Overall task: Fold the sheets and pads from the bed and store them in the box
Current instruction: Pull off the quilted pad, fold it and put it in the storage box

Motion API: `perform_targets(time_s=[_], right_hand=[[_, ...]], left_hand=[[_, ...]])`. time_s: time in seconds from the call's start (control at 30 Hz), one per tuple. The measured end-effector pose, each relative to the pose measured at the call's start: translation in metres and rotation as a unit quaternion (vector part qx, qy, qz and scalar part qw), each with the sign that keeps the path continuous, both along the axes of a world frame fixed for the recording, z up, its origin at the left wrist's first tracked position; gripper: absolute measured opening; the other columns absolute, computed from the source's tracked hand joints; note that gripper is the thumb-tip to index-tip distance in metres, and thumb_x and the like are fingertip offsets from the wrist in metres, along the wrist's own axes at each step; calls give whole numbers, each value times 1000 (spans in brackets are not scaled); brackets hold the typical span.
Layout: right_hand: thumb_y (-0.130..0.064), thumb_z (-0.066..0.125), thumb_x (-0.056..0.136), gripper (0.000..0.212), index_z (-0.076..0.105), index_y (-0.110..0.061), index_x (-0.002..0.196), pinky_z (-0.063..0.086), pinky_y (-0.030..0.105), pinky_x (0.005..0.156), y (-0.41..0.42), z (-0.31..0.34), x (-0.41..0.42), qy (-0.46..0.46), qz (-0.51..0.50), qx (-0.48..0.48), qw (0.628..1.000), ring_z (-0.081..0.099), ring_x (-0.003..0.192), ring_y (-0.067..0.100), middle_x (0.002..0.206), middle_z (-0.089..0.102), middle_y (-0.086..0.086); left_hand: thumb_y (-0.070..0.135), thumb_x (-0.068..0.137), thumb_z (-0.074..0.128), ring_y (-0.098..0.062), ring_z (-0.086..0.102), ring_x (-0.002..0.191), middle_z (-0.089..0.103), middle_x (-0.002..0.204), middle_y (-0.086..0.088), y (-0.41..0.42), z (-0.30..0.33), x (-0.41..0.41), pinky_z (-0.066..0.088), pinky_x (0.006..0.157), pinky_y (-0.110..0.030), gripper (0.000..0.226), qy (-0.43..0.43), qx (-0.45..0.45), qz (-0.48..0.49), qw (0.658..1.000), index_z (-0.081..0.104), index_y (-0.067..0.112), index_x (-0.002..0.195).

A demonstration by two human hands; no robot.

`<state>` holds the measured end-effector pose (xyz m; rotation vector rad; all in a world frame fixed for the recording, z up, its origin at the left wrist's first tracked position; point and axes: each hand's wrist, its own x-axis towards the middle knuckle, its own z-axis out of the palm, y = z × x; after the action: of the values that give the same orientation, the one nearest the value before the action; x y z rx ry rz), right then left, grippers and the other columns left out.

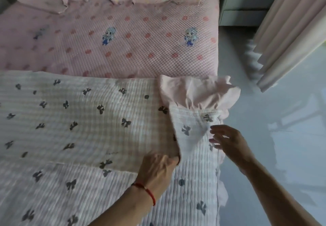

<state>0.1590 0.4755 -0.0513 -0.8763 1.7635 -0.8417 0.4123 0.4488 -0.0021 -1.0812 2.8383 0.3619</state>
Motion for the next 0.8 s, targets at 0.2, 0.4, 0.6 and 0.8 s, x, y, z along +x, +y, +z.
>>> perform_targets(time_s=[0.2, 0.4, 0.6, 0.8], right_hand=[[-74, 64, 83, 119, -1, -15, 163, 41, 51, 113, 29, 3, 119, 167, 169, 131, 963, 40, 142, 38, 161, 27, 17], [-12, 53, 93, 28, 62, -2, 118, 49, 38, 74, -9, -19, 110, 226, -38, 100, 968, 64, 95, 37, 103, 67, 16], [2, 58, 89, 21, 64, 0, 109, 62, 35, 64, 129, -35, 66, -290, -477, 31, 829, 68, 83, 27, 94, 66, 15], [-7, 70, 96, 27, 61, 3, 119, 65, 40, 63, 195, -78, 88, -303, -469, 98, 824, 73, 92, 36, 111, 69, 20]], left_hand=[[-4, 76, 61, -25, 65, 63, 71, 77, -4, 68, -74, 22, 55, 58, -34, 40, -91, 9, 78, 993, 70, 19, 107], [-5, 63, 80, -26, 60, 46, 63, 59, -3, 63, -64, 24, 53, 45, -31, 52, -7, -25, 101, 995, 76, 23, 107], [-12, 72, 68, -18, 46, 42, 50, 52, 2, 89, -35, 30, 39, 48, -23, 54, 132, -100, 7, 986, 78, 21, 114], [36, 88, 74, -20, 62, 81, 62, 100, -1, 144, -78, 84, 54, 60, -34, 40, 72, 194, 386, 899, 49, 24, 117]])
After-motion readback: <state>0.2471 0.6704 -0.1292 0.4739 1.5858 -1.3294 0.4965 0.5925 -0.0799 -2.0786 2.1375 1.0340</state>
